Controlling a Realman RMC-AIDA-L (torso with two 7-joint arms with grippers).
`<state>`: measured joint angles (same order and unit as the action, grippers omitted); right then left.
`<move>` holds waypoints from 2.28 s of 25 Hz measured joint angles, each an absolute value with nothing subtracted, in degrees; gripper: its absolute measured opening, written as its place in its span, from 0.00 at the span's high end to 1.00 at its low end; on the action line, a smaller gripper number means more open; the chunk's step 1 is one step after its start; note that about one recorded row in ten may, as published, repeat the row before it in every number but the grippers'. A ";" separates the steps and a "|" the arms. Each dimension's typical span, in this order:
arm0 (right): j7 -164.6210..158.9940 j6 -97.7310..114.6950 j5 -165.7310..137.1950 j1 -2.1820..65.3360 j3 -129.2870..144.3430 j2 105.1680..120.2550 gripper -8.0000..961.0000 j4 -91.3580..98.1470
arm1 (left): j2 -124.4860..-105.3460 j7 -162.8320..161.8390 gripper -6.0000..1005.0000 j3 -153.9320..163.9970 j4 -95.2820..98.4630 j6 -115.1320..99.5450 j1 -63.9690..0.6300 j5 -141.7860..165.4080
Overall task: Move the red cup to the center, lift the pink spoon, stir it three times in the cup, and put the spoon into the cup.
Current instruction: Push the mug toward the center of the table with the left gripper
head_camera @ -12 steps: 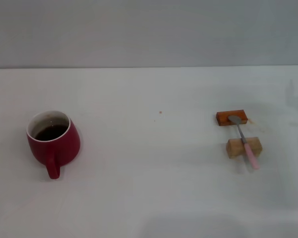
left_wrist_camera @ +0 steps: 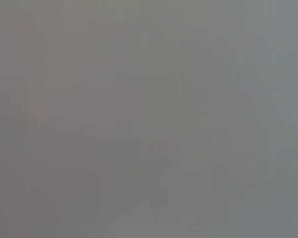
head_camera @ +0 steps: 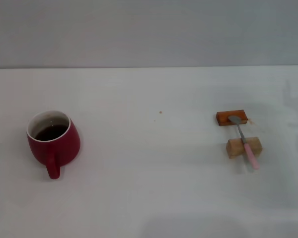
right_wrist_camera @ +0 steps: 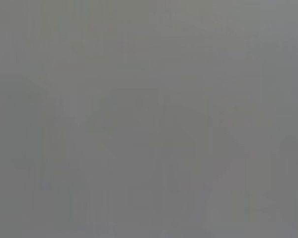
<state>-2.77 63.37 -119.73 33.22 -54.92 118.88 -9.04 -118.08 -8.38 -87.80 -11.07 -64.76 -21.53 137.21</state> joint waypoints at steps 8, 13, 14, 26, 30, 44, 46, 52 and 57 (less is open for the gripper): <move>4.33 63.95 -119.79 31.16 -54.93 119.02 0.44 -7.81 | -118.34 -8.67 0.16 -86.95 -11.37 -63.97 -21.88 137.59; 6.66 67.31 -119.79 26.11 -55.02 119.18 0.44 -8.39 | -118.45 -8.59 0.16 -85.48 -11.28 -63.92 -21.82 137.63; 6.55 67.93 -119.73 25.38 -55.11 119.18 0.44 -8.37 | -118.46 -8.51 0.16 -85.31 -11.21 -63.89 -21.77 137.64; 6.51 69.92 -119.46 22.60 -55.44 119.17 0.44 -8.40 | -118.12 -8.04 0.16 -83.64 -10.31 -62.45 -21.28 137.79; 6.59 69.96 -119.41 23.01 -55.46 119.17 0.44 -8.44 | -118.13 -5.93 0.17 -83.64 -9.59 -60.93 -21.27 137.80; 6.76 69.47 -119.34 24.38 -55.46 119.09 0.44 -8.34 | -117.95 5.32 0.68 -75.89 -8.04 -59.46 -20.66 138.46; 6.77 69.45 -119.34 24.49 -55.46 119.09 0.44 -8.22 | -117.95 7.10 0.78 -73.22 -8.04 -59.66 -20.34 138.51; 6.77 69.34 -119.34 24.53 -55.46 119.09 0.44 -8.15 | -117.93 9.73 0.91 -69.25 -7.99 -60.07 -19.55 138.56; 6.77 69.27 -119.35 24.71 -55.37 119.05 0.44 -7.98 | -117.77 9.82 1.00 -64.68 -6.28 -61.19 -19.32 138.55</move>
